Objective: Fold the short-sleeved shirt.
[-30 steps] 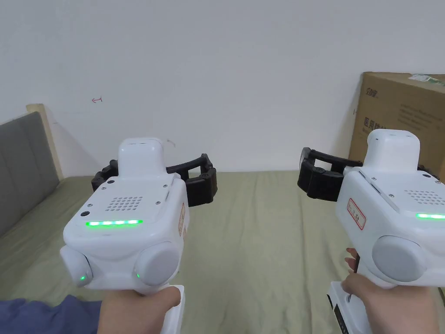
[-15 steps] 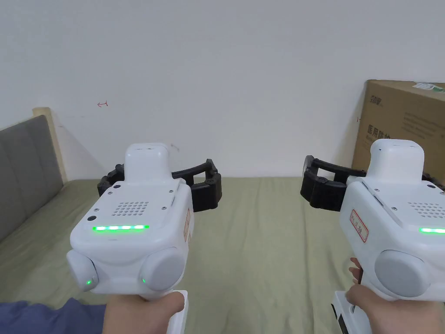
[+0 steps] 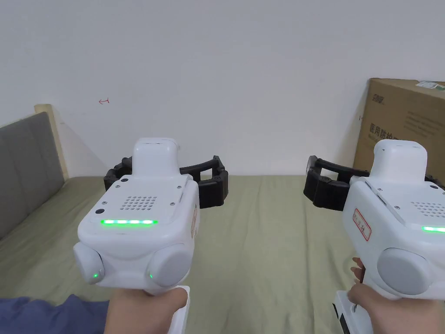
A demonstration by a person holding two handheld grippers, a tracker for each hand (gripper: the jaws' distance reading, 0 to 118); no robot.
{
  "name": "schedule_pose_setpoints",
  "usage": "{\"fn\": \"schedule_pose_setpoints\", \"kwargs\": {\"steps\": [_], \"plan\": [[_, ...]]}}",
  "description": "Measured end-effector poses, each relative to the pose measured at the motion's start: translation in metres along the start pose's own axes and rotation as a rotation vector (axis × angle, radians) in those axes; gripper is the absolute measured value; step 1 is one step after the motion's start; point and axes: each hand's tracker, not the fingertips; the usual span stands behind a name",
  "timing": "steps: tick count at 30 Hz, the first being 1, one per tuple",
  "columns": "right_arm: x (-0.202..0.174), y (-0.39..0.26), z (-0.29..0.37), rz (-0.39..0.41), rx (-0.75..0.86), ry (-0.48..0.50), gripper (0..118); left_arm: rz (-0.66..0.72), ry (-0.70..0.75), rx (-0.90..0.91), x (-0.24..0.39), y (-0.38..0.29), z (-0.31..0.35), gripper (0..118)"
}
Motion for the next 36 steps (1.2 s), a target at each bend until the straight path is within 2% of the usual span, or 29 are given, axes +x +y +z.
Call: {"fn": "schedule_pose_setpoints", "kwargs": {"steps": [36], "plan": [[0.0027,-0.0083,-0.007,-0.001,-0.027,-0.013,118,0.018,-0.003,-0.045,0.0013,-0.005,-0.0088,113]]}}
